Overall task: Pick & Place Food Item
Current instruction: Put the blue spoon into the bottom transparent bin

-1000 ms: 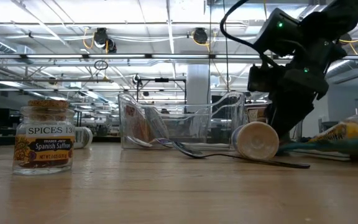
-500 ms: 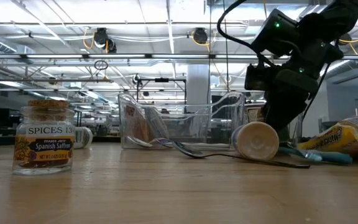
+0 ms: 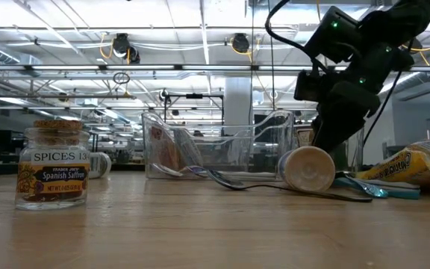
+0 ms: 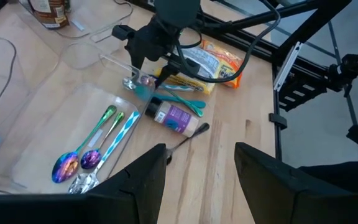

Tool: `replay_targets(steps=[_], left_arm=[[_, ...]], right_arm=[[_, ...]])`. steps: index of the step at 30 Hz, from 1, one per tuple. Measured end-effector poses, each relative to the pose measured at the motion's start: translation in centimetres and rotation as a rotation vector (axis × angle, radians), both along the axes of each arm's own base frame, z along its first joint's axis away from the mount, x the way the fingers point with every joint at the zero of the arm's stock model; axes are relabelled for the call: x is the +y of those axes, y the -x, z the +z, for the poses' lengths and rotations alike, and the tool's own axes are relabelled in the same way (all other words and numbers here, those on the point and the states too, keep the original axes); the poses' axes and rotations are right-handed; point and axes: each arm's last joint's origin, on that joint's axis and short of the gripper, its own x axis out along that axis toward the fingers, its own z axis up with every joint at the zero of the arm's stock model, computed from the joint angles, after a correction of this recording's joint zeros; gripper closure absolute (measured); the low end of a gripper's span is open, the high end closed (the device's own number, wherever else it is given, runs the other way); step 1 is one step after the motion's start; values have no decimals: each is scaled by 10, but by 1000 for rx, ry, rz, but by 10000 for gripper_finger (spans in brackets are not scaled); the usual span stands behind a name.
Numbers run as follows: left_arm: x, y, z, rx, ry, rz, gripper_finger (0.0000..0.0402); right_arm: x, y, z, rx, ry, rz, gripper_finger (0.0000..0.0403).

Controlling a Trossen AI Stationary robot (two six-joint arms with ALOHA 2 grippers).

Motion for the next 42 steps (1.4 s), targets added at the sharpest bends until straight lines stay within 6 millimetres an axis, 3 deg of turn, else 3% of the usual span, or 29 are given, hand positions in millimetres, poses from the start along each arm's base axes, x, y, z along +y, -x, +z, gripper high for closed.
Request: replay_targets(steps=[11, 28, 33, 42], left_arm=[[3, 0, 0, -2, -13, 11, 204], [3, 0, 0, -3, -21, 14, 204], [3, 0, 0, -4, -27, 10, 204], [3, 0, 0, -4, -27, 11, 204]], right_arm=[[-20, 0, -2, 3, 12, -51, 191], [-13, -5, -14, 38, -29, -35, 195], [-13, -5, -14, 39, -45, -23, 230], [-12, -6, -21, 66, -77, -5, 336]])
